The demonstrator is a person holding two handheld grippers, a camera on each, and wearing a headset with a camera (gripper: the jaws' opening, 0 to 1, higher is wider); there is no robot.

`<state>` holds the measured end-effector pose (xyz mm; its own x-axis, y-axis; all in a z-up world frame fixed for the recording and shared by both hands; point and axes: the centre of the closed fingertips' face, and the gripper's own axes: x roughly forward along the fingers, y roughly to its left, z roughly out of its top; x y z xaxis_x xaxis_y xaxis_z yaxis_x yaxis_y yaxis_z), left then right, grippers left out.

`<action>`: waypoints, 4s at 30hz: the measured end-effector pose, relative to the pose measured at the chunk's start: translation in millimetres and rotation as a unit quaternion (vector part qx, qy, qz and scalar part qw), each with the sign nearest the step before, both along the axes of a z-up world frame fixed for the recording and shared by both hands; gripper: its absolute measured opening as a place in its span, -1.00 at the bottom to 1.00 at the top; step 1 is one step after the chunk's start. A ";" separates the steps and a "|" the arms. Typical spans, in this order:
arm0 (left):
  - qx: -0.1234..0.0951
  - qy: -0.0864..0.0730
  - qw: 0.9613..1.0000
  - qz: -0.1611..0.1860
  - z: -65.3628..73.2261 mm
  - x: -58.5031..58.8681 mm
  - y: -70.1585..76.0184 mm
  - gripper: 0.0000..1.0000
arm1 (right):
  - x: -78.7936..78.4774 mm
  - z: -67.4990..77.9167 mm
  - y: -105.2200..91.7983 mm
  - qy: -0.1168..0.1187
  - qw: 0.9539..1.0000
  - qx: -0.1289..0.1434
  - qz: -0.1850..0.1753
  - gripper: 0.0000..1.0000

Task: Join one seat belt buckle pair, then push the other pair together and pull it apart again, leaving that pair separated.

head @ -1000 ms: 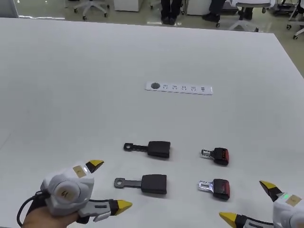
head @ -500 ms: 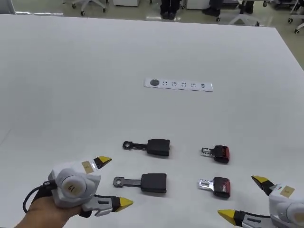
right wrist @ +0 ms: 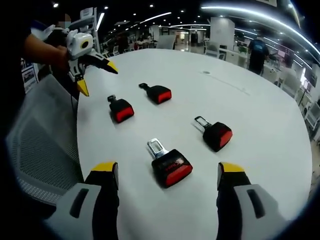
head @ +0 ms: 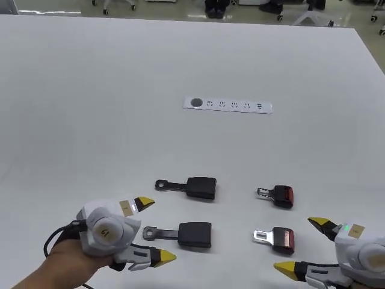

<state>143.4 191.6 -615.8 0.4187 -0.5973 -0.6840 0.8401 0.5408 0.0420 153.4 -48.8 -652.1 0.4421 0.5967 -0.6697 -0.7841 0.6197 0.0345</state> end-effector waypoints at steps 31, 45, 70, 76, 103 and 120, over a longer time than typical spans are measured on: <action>0.025 0.049 0.993 -0.108 -53.7 21.5 -38.5 0.34 | 10.9 -22.3 9.8 0.071 0.993 -0.001 0.093 0.47; 0.041 0.071 0.985 -0.151 -72.0 15.7 -41.8 0.17 | 9.3 -33.0 8.3 0.100 0.985 -0.002 0.138 0.30; 0.074 0.059 0.967 -0.236 -74.9 6.6 -36.0 -0.34 | 1.2 -37.5 9.5 0.071 0.974 -0.064 0.205 -0.23; 0.083 0.061 0.962 -0.254 -75.2 7.0 -36.0 -0.34 | 4.3 -38.3 6.7 0.077 0.971 -0.079 0.213 -0.32; 0.105 0.078 0.961 -0.244 -74.3 8.1 -37.7 -0.35 | -6.3 -40.5 27.5 0.091 0.959 -0.117 0.242 -0.34; 0.116 0.084 0.960 -0.239 -73.5 6.5 -37.7 -0.35 | -4.9 -37.3 56.7 0.086 0.962 -0.106 0.236 -0.34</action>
<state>149.9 153.9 -689.4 0.0071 -0.5170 -0.8560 0.9956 0.0840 -0.0425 148.5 7.9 -689.4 0.0265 0.5462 -0.8372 -0.9739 0.2028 0.1015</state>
